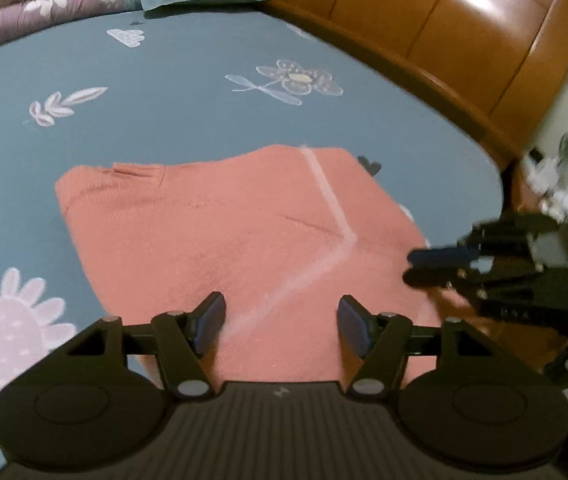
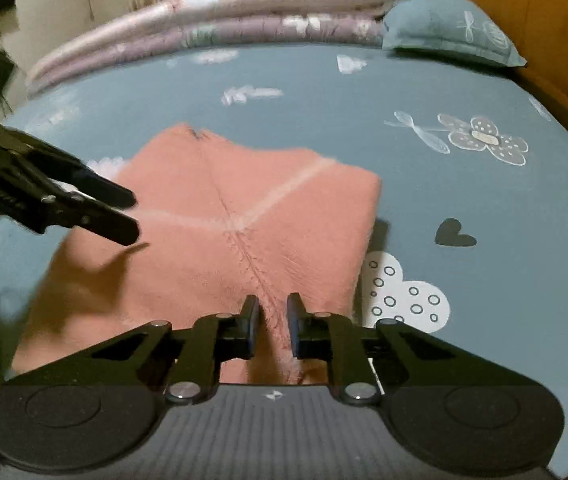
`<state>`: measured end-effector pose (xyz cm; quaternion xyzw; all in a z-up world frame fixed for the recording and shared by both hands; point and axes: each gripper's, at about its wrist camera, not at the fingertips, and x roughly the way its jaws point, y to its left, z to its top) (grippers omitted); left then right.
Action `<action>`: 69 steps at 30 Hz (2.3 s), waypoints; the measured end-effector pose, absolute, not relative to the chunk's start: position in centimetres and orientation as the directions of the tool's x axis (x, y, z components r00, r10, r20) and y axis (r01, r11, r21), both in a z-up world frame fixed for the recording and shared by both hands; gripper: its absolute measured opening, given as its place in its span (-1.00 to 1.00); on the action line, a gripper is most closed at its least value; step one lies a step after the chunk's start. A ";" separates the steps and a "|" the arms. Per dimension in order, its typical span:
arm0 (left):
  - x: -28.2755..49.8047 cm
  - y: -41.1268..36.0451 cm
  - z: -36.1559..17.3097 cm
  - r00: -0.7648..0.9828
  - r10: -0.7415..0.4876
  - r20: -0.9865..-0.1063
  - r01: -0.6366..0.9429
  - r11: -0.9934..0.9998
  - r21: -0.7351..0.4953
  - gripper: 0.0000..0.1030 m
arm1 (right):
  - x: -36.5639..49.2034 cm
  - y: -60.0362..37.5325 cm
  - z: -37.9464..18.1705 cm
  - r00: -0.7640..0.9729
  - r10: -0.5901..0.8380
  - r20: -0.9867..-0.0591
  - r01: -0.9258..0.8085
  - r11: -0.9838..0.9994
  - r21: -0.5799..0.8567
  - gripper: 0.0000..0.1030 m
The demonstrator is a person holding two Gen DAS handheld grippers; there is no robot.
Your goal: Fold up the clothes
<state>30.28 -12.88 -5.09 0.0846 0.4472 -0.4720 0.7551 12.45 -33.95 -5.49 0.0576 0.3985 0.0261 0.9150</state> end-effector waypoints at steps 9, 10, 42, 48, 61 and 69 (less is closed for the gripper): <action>31.3 -17.4 -6.2 0.243 -0.587 -0.772 0.837 0.529 -0.138 0.46 | 11.6 -33.8 -5.6 0.700 0.082 -0.710 0.032 0.989 0.146 -0.64; 31.6 -17.6 -6.3 0.239 -0.588 -0.773 0.829 0.538 -0.152 0.47 | 11.6 -34.0 -5.6 0.703 0.088 -0.706 0.036 0.987 0.159 -0.64; 26.5 -11.1 -2.3 0.316 -0.514 -0.798 0.809 0.585 -0.056 0.45 | 11.8 -26.5 -2.5 0.603 0.355 -0.714 -0.311 0.929 0.200 -0.43; 26.1 -10.0 -2.7 0.356 -0.455 -0.816 0.785 0.619 -0.003 0.47 | 13.8 -25.8 -4.5 0.533 0.329 -0.780 -0.289 0.937 0.197 -0.40; 26.9 -11.0 -1.7 0.407 -0.457 -0.791 0.752 0.659 0.006 0.54 | 18.2 -30.8 -1.5 0.656 0.196 -0.729 -0.151 0.980 0.128 0.29; 26.4 -12.5 -2.2 0.364 -0.491 -0.791 0.750 0.658 -0.063 0.54 | 18.9 -32.4 -4.5 0.630 0.168 -0.758 -0.091 0.985 0.143 0.39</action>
